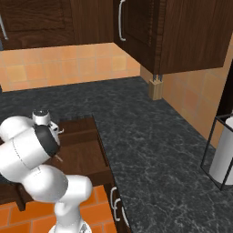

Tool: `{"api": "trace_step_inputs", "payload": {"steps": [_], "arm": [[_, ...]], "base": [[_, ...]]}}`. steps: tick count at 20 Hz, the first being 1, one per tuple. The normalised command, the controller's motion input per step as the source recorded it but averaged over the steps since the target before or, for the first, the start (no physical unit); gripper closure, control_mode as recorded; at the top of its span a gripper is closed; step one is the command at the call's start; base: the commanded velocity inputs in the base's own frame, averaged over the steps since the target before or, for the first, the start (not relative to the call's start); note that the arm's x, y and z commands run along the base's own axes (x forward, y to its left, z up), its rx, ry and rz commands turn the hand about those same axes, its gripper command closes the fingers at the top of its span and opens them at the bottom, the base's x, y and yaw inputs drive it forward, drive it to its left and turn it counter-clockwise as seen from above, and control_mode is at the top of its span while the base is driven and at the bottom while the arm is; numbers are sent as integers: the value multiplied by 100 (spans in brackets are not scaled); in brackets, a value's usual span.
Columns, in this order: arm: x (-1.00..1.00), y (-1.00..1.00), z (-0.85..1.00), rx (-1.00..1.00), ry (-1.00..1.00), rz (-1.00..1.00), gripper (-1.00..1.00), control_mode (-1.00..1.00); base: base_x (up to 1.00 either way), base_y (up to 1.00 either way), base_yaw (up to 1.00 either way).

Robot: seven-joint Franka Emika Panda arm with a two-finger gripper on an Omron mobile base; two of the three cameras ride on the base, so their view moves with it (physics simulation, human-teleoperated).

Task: Take a straw from the drawer in front and place it inside the glass cup on the dining counter.

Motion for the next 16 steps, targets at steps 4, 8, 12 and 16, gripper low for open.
{"api": "trace_step_inputs", "payload": {"steps": [4,8,12,16], "arm": [[0,27,100,0,0,0,100,-100],[-2,11,100,0,0,-2,100,-100],[-32,-14,100,-1,-6,-11,100,-100],[-52,-57,98,0,-7,-24,100,-100]], "base": [[0,0,0],[0,0,0],[0,0,0],[0,0,0]]}}
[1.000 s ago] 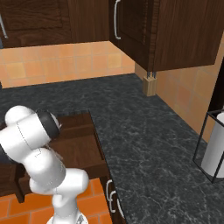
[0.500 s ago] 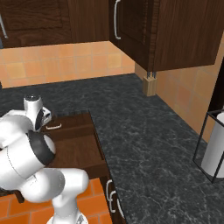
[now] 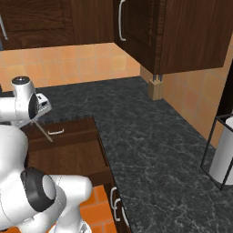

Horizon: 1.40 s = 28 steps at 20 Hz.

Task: Take a straw from the drawer in front and place it inside the glass cup on the dining counter.

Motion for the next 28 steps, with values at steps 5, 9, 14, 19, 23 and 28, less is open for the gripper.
{"api": "trace_step_inputs", "payload": {"steps": [5,9,14,19,23,28], "arm": [[-29,-72,69,3,0,-33,100,-100],[-18,-69,31,7,0,-36,100,-100],[-39,-41,3,9,1,-30,100,-100],[0,0,0,0,0,0,100,100],[0,0,0,0,0,0,100,100],[0,0,0,0,0,0,100,100]], "base": [[0,0,0],[0,0,0],[0,0,0],[-100,-6,-24],[-100,4,2],[-79,34,71]]}}
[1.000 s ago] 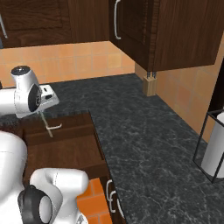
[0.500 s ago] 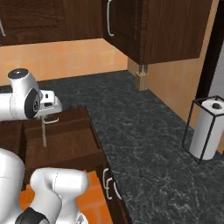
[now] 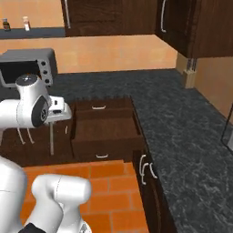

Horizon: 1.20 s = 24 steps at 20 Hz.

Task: Take a straw from the drawer in front and place it inside the glass cup on the dining counter.

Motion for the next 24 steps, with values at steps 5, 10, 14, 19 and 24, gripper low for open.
{"api": "trace_step_inputs", "payload": {"steps": [5,10,14,19,24], "arm": [[0,0,0,0,0,0,100,100],[0,0,0,0,0,0,100,100],[0,0,0,0,0,0,100,100],[0,0,0,0,0,0,100,100],[0,0,0,0,0,0,100,100]], "base": [[-34,50,86],[-17,66,83],[-1,70,78],[3,70,70],[48,26,55]]}}
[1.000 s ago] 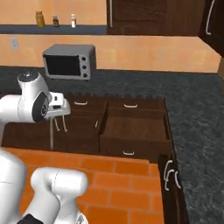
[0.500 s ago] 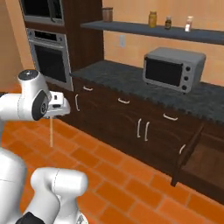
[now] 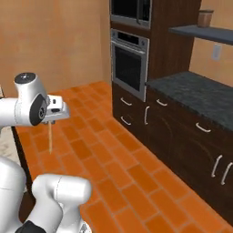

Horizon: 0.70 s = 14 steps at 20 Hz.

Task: Take a straw from the drawer in front and place it inside the glass cup on the dining counter.

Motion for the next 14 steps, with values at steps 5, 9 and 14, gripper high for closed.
{"api": "trace_step_inputs", "payload": {"steps": [5,9,14], "arm": [[0,0,0,0,0,0,100,100],[0,0,0,0,0,0,100,100],[0,0,0,0,0,0,100,100]], "base": [[33,14,41],[-89,71,32],[-98,95,21]]}}
